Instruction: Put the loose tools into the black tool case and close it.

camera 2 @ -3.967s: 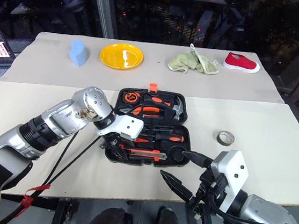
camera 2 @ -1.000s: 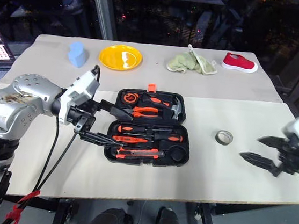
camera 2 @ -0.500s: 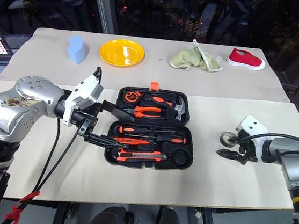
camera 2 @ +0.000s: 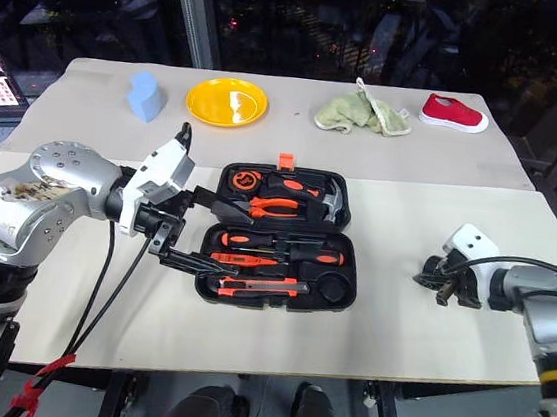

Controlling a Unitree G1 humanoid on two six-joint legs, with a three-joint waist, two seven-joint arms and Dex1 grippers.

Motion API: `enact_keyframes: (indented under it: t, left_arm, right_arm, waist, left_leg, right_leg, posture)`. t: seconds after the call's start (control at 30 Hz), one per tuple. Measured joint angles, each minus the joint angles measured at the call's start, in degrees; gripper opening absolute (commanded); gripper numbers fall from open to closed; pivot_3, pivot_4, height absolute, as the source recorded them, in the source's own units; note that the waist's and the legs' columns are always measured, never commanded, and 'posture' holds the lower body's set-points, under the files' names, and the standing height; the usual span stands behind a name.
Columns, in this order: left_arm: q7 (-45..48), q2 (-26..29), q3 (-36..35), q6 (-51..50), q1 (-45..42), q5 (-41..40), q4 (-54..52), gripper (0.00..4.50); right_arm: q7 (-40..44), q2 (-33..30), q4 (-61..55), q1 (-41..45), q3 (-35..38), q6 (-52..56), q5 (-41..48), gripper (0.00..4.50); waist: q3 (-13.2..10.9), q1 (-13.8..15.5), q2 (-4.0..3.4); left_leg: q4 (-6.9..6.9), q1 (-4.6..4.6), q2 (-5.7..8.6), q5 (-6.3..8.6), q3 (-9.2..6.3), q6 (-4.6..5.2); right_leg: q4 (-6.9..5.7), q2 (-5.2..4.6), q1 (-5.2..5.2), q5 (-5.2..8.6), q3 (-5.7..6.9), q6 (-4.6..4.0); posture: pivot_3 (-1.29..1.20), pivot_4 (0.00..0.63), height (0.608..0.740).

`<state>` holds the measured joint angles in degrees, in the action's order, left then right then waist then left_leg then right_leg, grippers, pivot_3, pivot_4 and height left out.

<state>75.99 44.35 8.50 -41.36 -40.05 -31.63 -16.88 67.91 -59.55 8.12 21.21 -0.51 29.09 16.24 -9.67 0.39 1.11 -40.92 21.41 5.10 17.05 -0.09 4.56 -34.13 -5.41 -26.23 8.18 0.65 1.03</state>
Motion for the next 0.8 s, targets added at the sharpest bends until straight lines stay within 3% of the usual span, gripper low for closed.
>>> enact_keyframes:
  t: [0.17, 0.27, 0.47, 0.67, 0.8]
  left_arm:
    - [1.2, 0.2, 1.5, 1.0, 0.0, 0.1, -0.1, 4.50]
    - [2.3, 1.2, 2.2, 2.4, 0.3, 0.9, -0.2, 4.50]
    - [3.0, 2.0, 2.9, 3.7, 0.6, 1.4, -0.2, 4.50]
    - [2.4, 2.1, 2.9, 3.7, 0.6, 1.4, -0.3, 4.50]
    - [2.0, 2.1, 2.9, 3.7, 0.7, 1.3, -0.5, 4.50]
  right_arm:
    - [3.5, -2.0, -23.8, -1.7, 2.1, 11.2, 11.7, 0.08]
    - [1.3, 0.0, -31.9, 0.5, -2.5, 15.0, 12.6, 0.08]
    - [-2.3, 3.6, -33.2, 4.8, -12.1, 16.5, 8.6, 0.08]
    - [-2.2, 3.5, -30.3, 5.7, -16.0, 16.0, 4.5, 0.08]
    - [-1.6, 3.4, -30.0, 5.5, -17.1, 15.6, 3.6, 1.33]
  waist:
    - [0.0, -0.2, 0.00]
    - [0.0, 0.0, 0.05]
    - [0.0, 0.4, 0.07]
    - [0.0, 0.3, 0.07]
    - [0.0, 0.3, 0.07]
  left_leg:
    - [0.05, -0.01, -0.20, 0.02, -0.07, -0.03]
    - [-0.02, 0.00, -0.17, 0.01, -0.05, -0.03]
    - [-0.07, 0.04, 0.01, 0.02, -0.02, 0.01]
    - [-0.01, 0.11, 0.03, 0.04, -0.04, 0.03]
    - [-0.02, 0.11, 0.02, 0.04, -0.04, 0.03]
  right_leg:
    - [0.03, 0.01, 0.00, -0.03, 0.04, -0.07]
    - [0.05, 0.00, 0.05, -0.03, 0.06, -0.07]
    - [0.04, 0.02, 0.02, -0.08, 0.12, 0.00]
    - [0.07, 0.04, -0.09, -0.08, 0.12, 0.00]
    - [0.07, 0.04, -0.08, -0.07, 0.12, -0.01]
  posture:
    - [0.00, 0.150, 0.740]
    - [0.00, 0.150, 0.740]
    - [0.00, 0.150, 0.740]
    - [0.00, 0.150, 0.740]
    - [0.00, 0.150, 0.740]
